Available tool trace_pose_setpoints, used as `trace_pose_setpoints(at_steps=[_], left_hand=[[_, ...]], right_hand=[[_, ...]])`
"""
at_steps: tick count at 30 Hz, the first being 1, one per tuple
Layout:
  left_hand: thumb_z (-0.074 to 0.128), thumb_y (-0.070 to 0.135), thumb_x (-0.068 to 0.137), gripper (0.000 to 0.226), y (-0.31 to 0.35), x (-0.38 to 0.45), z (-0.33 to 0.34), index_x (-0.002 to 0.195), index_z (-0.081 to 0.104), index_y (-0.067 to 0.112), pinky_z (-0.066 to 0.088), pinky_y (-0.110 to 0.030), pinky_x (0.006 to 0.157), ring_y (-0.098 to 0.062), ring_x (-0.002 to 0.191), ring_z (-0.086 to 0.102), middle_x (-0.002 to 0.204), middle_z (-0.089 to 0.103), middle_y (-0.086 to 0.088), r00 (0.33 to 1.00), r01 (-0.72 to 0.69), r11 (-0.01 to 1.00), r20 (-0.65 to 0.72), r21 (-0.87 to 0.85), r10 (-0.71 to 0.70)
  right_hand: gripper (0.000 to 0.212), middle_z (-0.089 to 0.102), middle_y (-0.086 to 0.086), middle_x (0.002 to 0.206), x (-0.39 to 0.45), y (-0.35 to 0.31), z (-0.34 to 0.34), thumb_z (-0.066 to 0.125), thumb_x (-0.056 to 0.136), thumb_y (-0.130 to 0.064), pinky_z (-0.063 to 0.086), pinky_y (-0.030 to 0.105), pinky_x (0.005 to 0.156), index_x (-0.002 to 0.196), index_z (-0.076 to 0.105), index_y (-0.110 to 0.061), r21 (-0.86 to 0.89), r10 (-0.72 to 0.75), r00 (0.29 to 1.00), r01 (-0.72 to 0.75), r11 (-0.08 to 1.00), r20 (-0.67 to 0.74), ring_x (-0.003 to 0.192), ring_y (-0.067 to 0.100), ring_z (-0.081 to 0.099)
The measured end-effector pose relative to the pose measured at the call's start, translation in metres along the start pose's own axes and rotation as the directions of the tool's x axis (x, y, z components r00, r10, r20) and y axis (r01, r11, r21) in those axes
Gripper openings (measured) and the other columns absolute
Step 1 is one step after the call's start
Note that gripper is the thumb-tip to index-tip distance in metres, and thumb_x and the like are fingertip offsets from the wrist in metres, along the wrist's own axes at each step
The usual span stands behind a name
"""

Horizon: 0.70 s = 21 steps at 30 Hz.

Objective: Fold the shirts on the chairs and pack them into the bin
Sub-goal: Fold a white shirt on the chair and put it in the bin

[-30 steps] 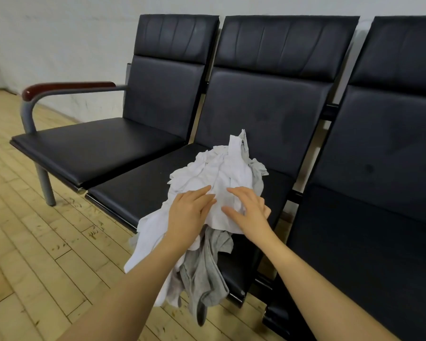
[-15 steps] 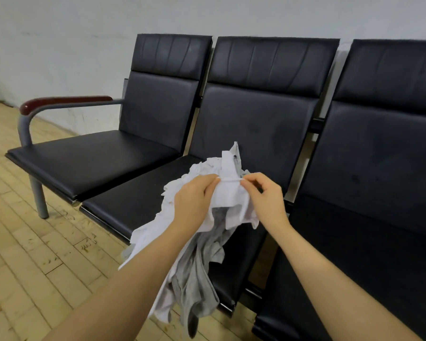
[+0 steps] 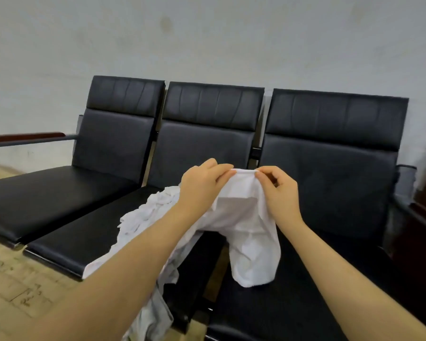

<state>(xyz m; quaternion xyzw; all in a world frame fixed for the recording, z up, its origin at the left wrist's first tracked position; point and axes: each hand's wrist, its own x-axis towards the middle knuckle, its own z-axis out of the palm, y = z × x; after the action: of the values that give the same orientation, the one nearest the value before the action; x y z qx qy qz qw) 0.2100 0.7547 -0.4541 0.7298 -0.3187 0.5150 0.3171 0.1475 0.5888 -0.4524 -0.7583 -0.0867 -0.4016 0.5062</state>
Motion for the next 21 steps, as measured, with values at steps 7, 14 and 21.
trace_pose_setpoints(at_steps=[7,14,21], left_hand=[[0.053,0.035,0.087,0.028,0.081,0.008,0.034,0.084,0.076,0.020,0.032,-0.026,0.046,-0.018,0.043,0.045,0.059,0.053,0.001,0.988,-0.152,0.984,-0.030,-0.094,0.150],[0.052,0.030,0.091,0.032,0.159,-0.014,0.067,0.108,0.069,0.010,0.044,-0.028,0.053,-0.020,0.056,0.056,0.075,0.062,-0.002,0.966,-0.146,0.924,0.150,-0.353,0.210],[0.052,0.012,0.096,0.045,0.196,-0.066,0.101,0.140,0.042,0.017,0.040,-0.018,0.082,-0.002,0.085,0.045,0.104,0.042,0.009,0.772,0.226,0.845,0.618,-0.485,0.148]], right_hand=[[0.012,0.068,-0.008,0.089,-0.027,-0.011,-0.095,0.059,0.092,-0.013,0.048,0.009,0.072,0.091,0.068,-0.021,-0.126,0.001,0.989,-0.019,0.992,-0.145,0.084,0.000,0.062],[0.018,0.066,-0.011,0.087,-0.070,-0.012,-0.178,0.059,0.092,-0.012,0.045,0.006,0.068,0.085,0.065,-0.028,-0.266,0.056,0.956,-0.136,0.954,-0.288,0.082,-0.001,0.061],[0.012,0.067,-0.004,0.084,-0.113,0.033,-0.236,0.059,0.091,-0.014,0.052,0.030,0.079,0.086,0.068,-0.020,-0.459,0.225,0.882,-0.415,0.785,-0.414,0.083,0.012,0.063]])
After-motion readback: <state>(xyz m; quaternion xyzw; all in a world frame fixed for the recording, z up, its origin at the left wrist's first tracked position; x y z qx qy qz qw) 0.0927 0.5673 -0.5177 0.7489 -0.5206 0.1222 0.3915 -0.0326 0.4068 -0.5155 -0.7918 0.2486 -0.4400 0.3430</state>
